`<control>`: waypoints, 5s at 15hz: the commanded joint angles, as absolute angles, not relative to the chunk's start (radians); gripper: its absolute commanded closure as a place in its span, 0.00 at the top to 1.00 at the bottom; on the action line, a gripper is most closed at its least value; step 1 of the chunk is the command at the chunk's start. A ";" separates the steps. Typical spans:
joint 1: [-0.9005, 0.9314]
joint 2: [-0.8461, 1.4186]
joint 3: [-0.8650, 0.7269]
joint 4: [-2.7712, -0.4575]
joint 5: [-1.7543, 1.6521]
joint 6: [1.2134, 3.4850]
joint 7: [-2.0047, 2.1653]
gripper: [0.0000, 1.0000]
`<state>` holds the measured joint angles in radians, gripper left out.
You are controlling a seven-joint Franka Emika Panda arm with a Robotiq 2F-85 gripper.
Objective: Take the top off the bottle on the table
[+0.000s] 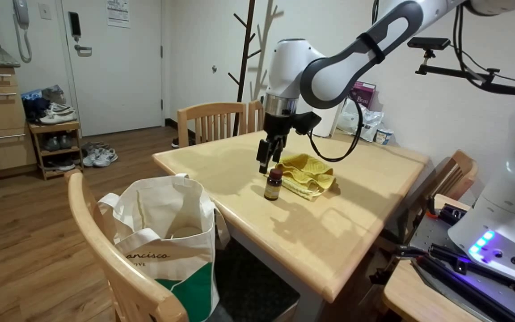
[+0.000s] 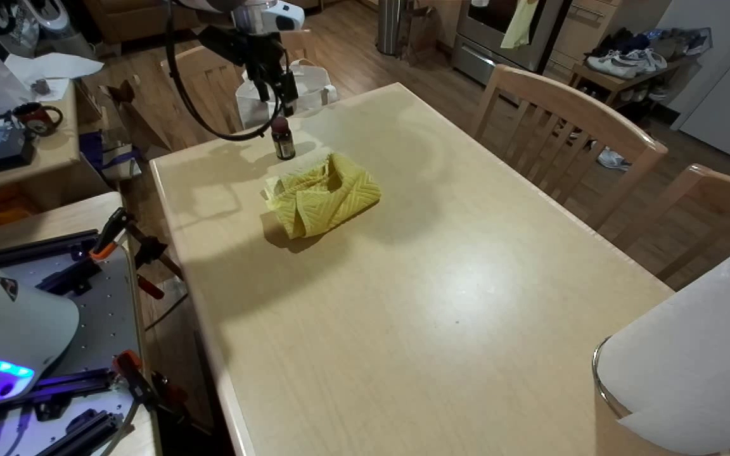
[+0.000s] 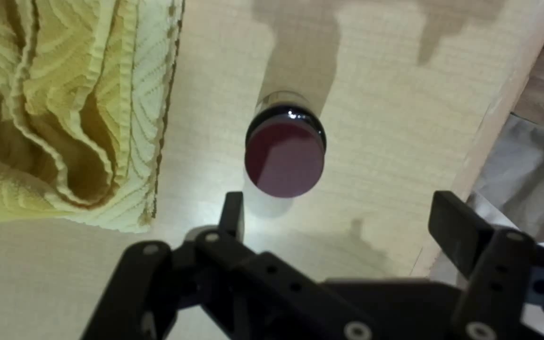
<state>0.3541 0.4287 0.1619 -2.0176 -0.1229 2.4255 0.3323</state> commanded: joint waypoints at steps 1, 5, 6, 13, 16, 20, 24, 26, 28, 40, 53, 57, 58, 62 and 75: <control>0.310 0.438 0.186 -2.026 -0.030 2.408 0.257 1.00; 0.309 0.433 0.168 -2.051 -0.026 2.420 0.275 1.00; 0.311 0.431 0.164 -2.055 -0.032 2.421 0.279 1.00; 0.323 0.432 0.155 -2.071 -0.049 2.418 0.296 0.41; 0.327 0.430 0.152 -2.081 -0.053 2.418 0.304 0.81; 0.331 0.429 0.149 -2.091 -0.058 2.423 0.307 0.99; 0.337 0.419 0.148 -2.103 -0.064 2.434 0.309 1.00; 0.342 0.395 0.148 -2.098 -0.066 2.417 0.316 1.00; 0.344 0.372 0.148 -2.094 -0.072 2.406 0.318 1.00; 0.337 0.358 0.155 -2.078 -0.072 2.376 0.316 1.00; 0.342 0.408 0.156 -2.063 -0.071 2.381 0.305 0.47; 0.346 0.411 0.157 -2.065 -0.071 2.382 0.305 0.20; 0.347 0.410 0.156 -2.065 -0.072 2.381 0.306 0.14; 0.350 0.410 0.155 -2.063 -0.074 2.380 0.308 0.00; 0.342 0.292 0.163 -2.098 -0.064 2.252 0.314 0.64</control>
